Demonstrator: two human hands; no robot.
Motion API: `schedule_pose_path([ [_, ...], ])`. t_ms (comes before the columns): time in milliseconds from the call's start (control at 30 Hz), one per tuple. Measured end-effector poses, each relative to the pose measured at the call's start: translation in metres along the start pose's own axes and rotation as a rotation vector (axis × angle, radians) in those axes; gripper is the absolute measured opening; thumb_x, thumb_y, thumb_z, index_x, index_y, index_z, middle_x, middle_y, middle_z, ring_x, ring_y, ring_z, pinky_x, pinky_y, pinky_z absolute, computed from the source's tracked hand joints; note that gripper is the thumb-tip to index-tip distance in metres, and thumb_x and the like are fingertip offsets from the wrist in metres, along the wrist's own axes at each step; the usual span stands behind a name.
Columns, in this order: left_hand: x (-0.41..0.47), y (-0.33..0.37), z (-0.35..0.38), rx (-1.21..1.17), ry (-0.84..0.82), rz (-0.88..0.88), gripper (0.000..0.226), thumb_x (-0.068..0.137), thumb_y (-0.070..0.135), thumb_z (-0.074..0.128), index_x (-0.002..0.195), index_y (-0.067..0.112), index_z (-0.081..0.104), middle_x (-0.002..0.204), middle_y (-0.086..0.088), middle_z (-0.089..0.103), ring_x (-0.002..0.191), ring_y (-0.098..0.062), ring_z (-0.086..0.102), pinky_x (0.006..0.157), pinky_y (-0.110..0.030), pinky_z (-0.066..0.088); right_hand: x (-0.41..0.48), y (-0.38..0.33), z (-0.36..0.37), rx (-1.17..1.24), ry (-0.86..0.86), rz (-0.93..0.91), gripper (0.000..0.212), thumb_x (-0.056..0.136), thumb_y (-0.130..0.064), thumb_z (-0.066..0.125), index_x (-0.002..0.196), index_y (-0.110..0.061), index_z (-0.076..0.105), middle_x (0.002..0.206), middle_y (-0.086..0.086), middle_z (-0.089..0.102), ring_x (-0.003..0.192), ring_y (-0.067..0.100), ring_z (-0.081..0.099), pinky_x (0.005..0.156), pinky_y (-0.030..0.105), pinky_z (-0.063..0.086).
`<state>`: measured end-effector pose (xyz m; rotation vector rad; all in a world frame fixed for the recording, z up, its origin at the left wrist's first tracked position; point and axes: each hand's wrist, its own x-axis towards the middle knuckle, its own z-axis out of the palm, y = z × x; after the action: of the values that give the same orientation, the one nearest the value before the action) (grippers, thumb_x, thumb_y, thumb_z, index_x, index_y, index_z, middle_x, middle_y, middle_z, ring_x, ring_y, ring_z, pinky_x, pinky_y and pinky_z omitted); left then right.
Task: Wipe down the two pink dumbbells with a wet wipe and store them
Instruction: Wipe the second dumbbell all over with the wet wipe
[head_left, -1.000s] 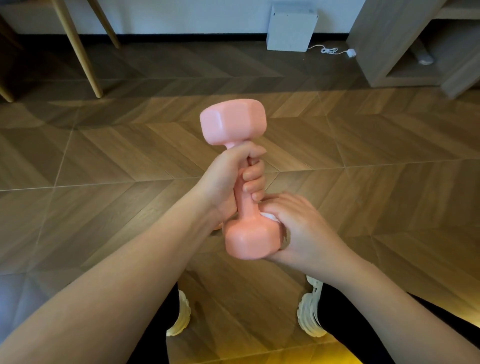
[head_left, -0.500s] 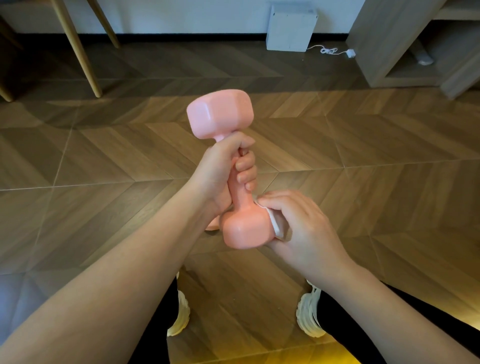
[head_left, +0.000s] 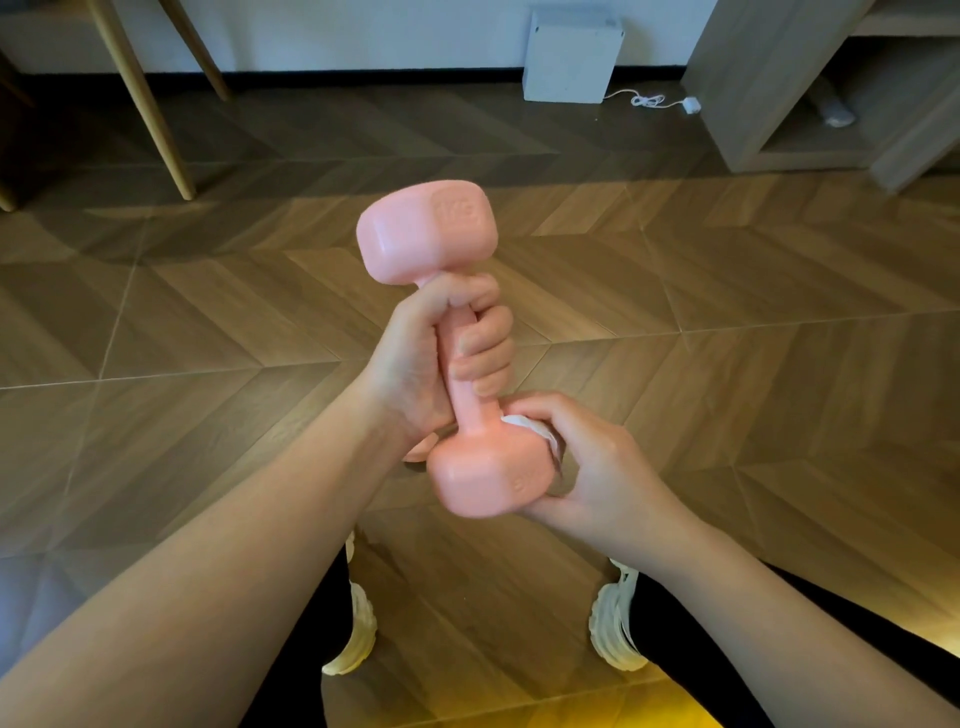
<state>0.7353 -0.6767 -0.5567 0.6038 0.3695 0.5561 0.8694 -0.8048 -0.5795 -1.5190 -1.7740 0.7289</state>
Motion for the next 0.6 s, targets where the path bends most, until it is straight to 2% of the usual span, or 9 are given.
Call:
schedule_pose_path([
  [67, 0.0, -0.002, 0.001, 0.011, 0.015, 0.02, 0.02, 0.082, 0.019, 0.047, 0.073, 0.018, 0.029, 0.047, 0.005, 0.043, 0.032, -0.005, 0.034, 0.036, -0.017, 0.032, 0.0, 0.001, 0.003, -0.034, 0.036, -0.023, 0.054, 0.069, -0.022, 0.089, 0.114, -0.011, 0.063, 0.109, -0.021, 0.058, 0.098, -0.02, 0.049, 0.083, 0.003, 0.036],
  [133, 0.002, -0.002, 0.002, 0.067, 0.108, 0.048, 0.017, 0.085, 0.022, 0.052, 0.075, 0.015, 0.04, 0.057, 0.001, 0.047, 0.041, -0.01, 0.04, 0.043, -0.021, 0.038, -0.001, 0.003, 0.005, -0.092, 0.09, -0.051, 0.053, 0.068, -0.023, 0.09, 0.112, -0.009, 0.065, 0.11, -0.01, 0.064, 0.097, -0.015, 0.051, 0.083, 0.004, 0.038],
  [233, 0.005, -0.004, 0.001, 0.28, 0.302, 0.061, 0.022, 0.08, 0.03, 0.066, 0.089, 0.015, 0.053, 0.072, 0.001, 0.052, 0.059, -0.013, 0.05, 0.058, -0.029, 0.046, -0.001, 0.004, 0.007, -0.187, 0.192, -0.098, 0.054, 0.064, -0.018, 0.093, 0.109, -0.003, 0.066, 0.111, 0.002, 0.067, 0.101, 0.003, 0.059, 0.085, 0.012, 0.044],
  [333, 0.007, -0.009, 0.0, 0.33, 0.462, 0.021, 0.024, 0.083, 0.03, 0.071, 0.095, 0.017, 0.053, 0.073, 0.002, 0.052, 0.056, -0.011, 0.05, 0.053, -0.029, 0.045, 0.001, 0.003, 0.011, -0.285, 0.207, -0.131, 0.05, 0.061, -0.012, 0.093, 0.103, 0.0, 0.068, 0.106, 0.007, 0.069, 0.098, 0.017, 0.063, 0.08, 0.025, 0.05],
  [400, 0.007, -0.012, 0.002, 0.312, 0.533, 0.018, 0.018, 0.094, 0.028, 0.064, 0.089, 0.018, 0.051, 0.067, 0.003, 0.049, 0.049, -0.012, 0.045, 0.048, -0.025, 0.039, 0.002, 0.002, 0.014, -0.291, 0.132, -0.066, 0.049, 0.064, -0.021, 0.092, 0.102, -0.005, 0.068, 0.102, 0.001, 0.068, 0.094, 0.013, 0.061, 0.075, 0.024, 0.048],
  [500, 0.007, -0.014, 0.004, 0.309, 0.554, 0.041, 0.021, 0.097, 0.029, 0.06, 0.083, 0.018, 0.048, 0.059, 0.005, 0.047, 0.045, -0.011, 0.039, 0.045, -0.025, 0.034, 0.006, 0.001, 0.013, -0.242, -0.001, 0.081, 0.051, 0.068, -0.042, 0.088, 0.108, -0.02, 0.063, 0.101, -0.012, 0.064, 0.092, 0.006, 0.054, 0.073, 0.021, 0.042],
  [600, 0.007, -0.009, 0.005, 0.263, 0.548, 0.071, 0.024, 0.097, 0.031, 0.06, 0.083, 0.018, 0.047, 0.058, 0.006, 0.045, 0.044, -0.011, 0.037, 0.044, -0.024, 0.033, 0.008, 0.003, 0.014, -0.288, 0.148, -0.01, 0.055, 0.06, -0.036, 0.092, 0.103, -0.014, 0.066, 0.1, -0.006, 0.068, 0.094, 0.007, 0.054, 0.083, 0.016, 0.036],
])
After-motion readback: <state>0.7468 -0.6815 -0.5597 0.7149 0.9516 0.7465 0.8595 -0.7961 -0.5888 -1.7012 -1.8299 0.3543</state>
